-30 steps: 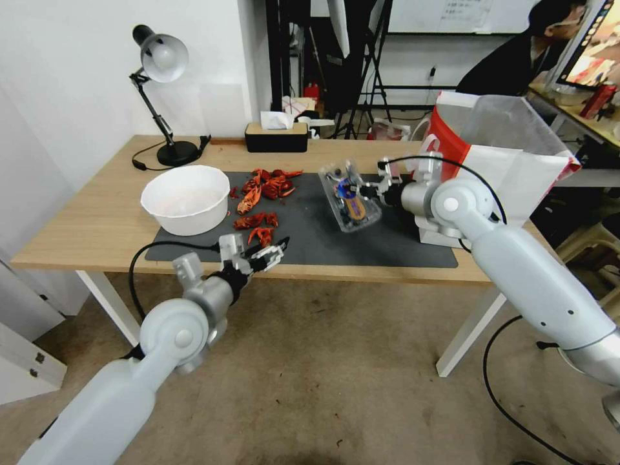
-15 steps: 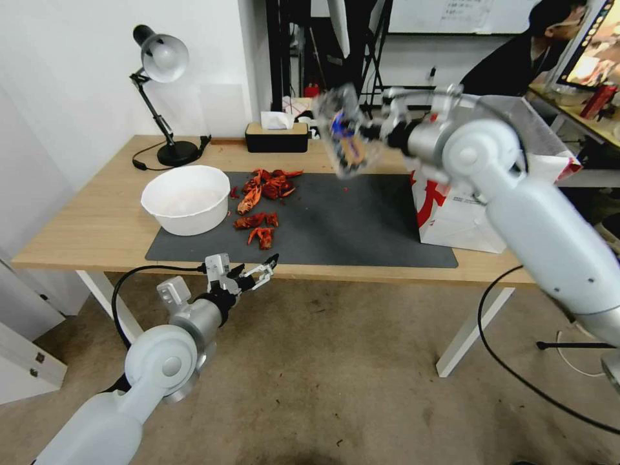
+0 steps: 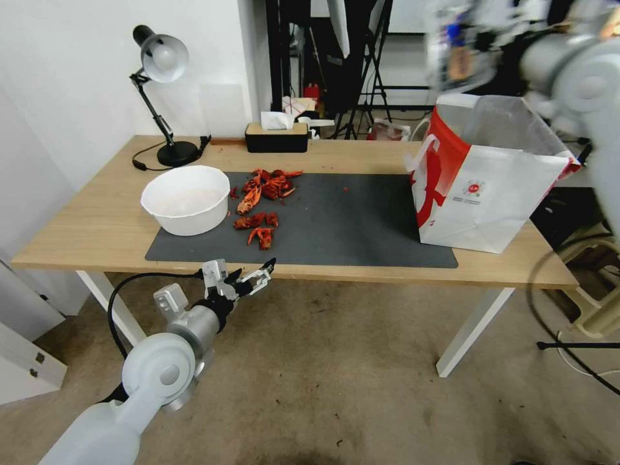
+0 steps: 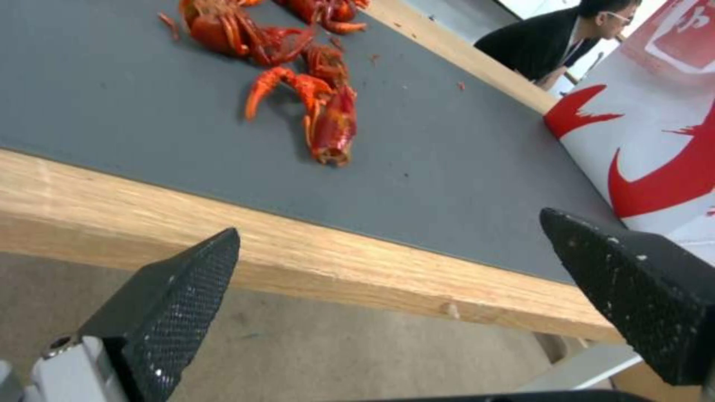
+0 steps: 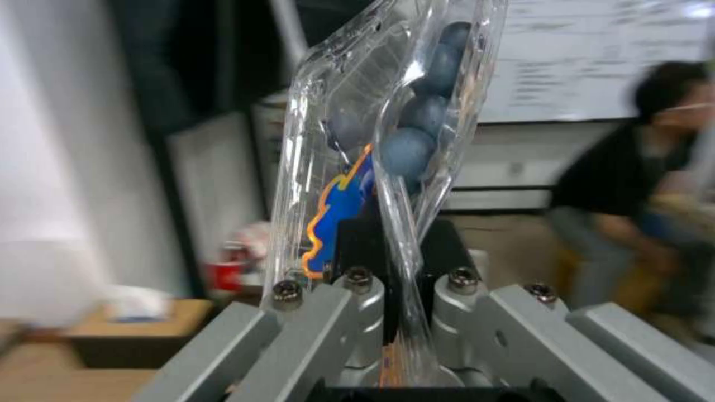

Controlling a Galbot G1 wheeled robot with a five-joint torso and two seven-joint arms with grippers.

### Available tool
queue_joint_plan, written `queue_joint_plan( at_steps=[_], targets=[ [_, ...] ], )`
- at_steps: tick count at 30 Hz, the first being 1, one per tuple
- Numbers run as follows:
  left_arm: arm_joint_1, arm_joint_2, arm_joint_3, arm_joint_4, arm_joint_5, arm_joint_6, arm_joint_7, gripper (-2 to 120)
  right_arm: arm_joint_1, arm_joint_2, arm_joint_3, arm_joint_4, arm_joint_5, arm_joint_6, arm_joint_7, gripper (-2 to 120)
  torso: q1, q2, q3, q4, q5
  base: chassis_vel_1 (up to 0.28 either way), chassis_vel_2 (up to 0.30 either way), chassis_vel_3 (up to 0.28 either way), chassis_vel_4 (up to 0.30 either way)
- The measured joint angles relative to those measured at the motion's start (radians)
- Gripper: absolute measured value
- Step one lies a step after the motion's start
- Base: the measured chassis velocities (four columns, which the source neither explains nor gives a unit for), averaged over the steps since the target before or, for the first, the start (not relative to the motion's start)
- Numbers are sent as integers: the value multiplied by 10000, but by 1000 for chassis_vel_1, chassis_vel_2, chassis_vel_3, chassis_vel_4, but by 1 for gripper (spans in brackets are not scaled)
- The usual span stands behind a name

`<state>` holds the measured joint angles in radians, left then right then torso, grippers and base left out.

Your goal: Close the takeout container lid, then place the container into the takeout bag.

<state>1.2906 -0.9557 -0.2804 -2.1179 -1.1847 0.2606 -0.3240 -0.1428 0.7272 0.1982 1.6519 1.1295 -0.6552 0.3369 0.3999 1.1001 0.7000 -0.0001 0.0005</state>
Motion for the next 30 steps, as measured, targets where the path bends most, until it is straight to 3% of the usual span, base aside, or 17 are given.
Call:
queue_joint_plan(
  at_steps=[7,16,30],
  targets=[
    [210,123,-128,-25,577,-7,158,100,-1910,-593,910,88,-1434,382,-633,0,-1,0,0,-1,-4,0,0,0,0],
    [660,137,-383,-92,1335,-157,381,100,-3448,-412,1234,238,-1711,657,-1085,2,-1,-1,0,4,-6,0,0,0,0],
    [832,103,-530,-276,1372,-170,313,100,-3639,-250,1183,322,-1362,547,-934,55,-1,0,-1,2,-6,0,0,0,0]
  ],
)
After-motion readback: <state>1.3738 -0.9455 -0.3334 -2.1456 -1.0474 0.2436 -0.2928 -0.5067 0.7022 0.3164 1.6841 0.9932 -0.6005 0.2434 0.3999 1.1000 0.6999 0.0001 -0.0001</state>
